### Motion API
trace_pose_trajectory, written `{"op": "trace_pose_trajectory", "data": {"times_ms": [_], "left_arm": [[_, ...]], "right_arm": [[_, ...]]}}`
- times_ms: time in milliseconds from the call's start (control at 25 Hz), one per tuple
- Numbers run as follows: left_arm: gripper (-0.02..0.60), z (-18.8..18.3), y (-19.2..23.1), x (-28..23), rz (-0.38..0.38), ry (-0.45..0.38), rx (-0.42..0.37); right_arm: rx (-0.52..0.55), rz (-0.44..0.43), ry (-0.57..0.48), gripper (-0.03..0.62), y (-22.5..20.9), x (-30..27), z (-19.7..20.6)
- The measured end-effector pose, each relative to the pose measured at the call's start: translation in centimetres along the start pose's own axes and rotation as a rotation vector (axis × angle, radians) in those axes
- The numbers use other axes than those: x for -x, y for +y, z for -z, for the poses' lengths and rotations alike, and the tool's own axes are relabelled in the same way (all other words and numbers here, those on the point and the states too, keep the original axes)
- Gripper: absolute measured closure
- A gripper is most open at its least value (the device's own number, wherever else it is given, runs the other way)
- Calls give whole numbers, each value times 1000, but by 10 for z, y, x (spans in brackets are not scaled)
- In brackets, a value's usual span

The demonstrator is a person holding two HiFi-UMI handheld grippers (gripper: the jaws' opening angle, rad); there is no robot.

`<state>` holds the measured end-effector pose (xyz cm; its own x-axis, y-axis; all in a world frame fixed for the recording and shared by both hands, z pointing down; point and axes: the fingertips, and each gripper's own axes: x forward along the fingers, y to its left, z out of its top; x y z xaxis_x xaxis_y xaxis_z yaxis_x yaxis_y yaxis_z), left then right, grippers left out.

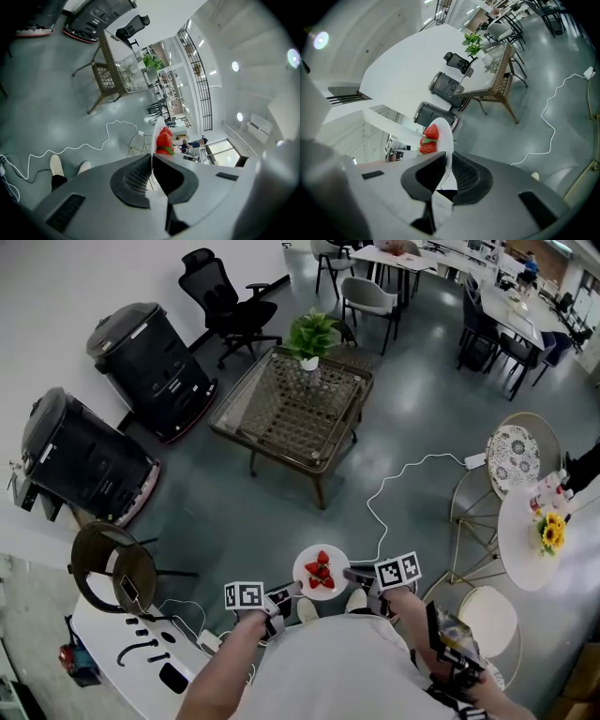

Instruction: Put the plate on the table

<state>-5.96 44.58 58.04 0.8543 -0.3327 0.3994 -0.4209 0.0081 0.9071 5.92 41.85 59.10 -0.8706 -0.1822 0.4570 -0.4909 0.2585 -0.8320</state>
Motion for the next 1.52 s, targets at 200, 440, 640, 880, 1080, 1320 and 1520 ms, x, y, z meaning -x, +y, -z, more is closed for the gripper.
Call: {"op": "trace_pose_trajectory", "data": {"times_ms": [200,440,640,880,1080,1320,1520], "left_arm": [[571,9,0,-10,-19,-5,21],[570,14,-1,-26,-33,-11,31],[569,18,-9,-45,-41,-8,27],[569,15,-20,-66,-52,-29,43],[569,6,-25,-74,-60,-49,42],[569,-14,-38,-77,-62,-65,18],[569,-26,-33,-76,-71,-57,16]], "right_arm": [[-1,-2,11,562,-9,7,4],[3,-3,15,562,-22,19,5],[2,-8,17,562,-35,34,1],[13,-20,16,562,-48,51,-11],[39,-25,17,562,-51,56,-27],[55,-40,1,562,-48,58,-48],[48,-43,3,562,-52,47,-58]]}}
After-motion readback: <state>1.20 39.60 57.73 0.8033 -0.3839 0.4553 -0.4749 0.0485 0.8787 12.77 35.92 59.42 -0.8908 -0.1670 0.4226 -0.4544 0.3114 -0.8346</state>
